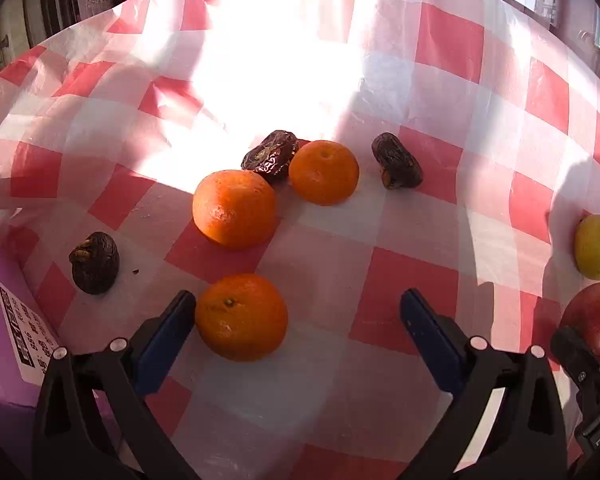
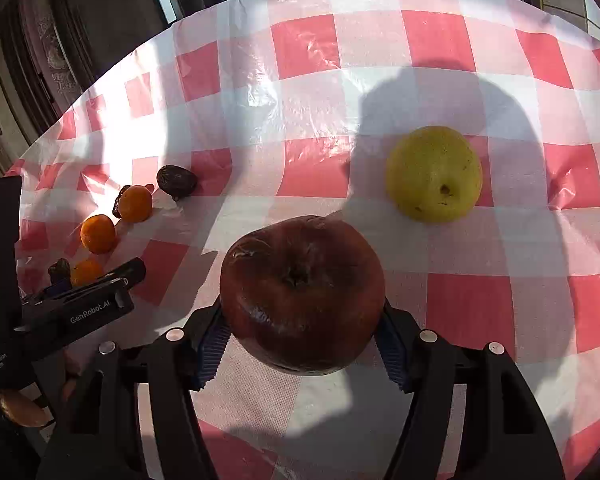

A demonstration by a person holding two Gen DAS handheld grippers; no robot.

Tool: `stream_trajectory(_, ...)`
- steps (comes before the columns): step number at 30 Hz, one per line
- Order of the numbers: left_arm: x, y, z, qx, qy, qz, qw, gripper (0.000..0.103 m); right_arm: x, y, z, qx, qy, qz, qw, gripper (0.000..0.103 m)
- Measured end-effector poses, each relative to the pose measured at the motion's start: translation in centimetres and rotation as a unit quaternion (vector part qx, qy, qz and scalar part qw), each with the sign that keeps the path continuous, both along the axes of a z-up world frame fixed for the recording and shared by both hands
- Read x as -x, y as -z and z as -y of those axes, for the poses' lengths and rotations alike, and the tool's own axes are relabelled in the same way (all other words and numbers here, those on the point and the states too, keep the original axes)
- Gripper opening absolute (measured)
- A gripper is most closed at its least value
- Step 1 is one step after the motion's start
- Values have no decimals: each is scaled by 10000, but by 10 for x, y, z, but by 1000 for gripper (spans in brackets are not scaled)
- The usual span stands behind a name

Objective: Organize fruits
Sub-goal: 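Grasp the red apple with the right tool while the left tool grasps an orange, then carry the red apple and the orange over the purple box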

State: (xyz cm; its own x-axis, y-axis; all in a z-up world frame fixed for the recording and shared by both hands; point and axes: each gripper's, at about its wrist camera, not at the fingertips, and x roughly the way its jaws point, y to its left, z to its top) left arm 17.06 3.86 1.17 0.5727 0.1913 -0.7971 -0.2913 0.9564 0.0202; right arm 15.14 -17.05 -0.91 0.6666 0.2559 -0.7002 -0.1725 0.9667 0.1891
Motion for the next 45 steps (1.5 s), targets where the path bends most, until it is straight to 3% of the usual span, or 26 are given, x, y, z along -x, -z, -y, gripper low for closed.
stream_trajectory(2,-10,1,-17,50,-344,-28,9994,101,8,-1,5,-130,38,-1,9999,64)
stream_trajectory(3,-14,3,-27,218,-462,-47,9987,99,12,-3,10,-211,45,-18,9998,64)
stream_trajectory(5,-20,2,-34,182,-487,34,9986,91,12,-4,12,-311,67,-20,9995,64)
stream_trajectory(6,-23,2,-36,150,-459,53,9988,82,10,-5,10,-340,67,-31,9994,64)
stream_trajectory(7,-24,0,-37,138,-416,126,9990,55,8,-5,9,-354,69,-33,9993,64)
stream_trajectory(8,-24,-3,-37,157,-324,214,9991,43,9,-6,11,-375,66,-31,9993,64)
stream_trajectory(13,9,-7,-21,631,249,431,9968,43,10,-5,18,-627,54,-20,9980,64)
stream_trajectory(20,74,-19,47,580,1426,990,9831,43,8,-5,21,-809,44,-23,9967,64)
stream_trajectory(30,74,-19,45,601,1478,1029,9818,43,6,-4,23,-891,21,-30,9960,64)
stream_trajectory(35,83,-24,33,1138,1391,970,9789,43,5,-4,23,-936,11,-42,9956,64)
stream_trajectory(42,129,-40,48,706,1648,626,9818,43,10,-5,23,-941,65,-63,9955,64)
stream_trajectory(45,159,-57,35,807,1674,740,9798,43,34,-6,32,-1169,311,-167,9925,64)
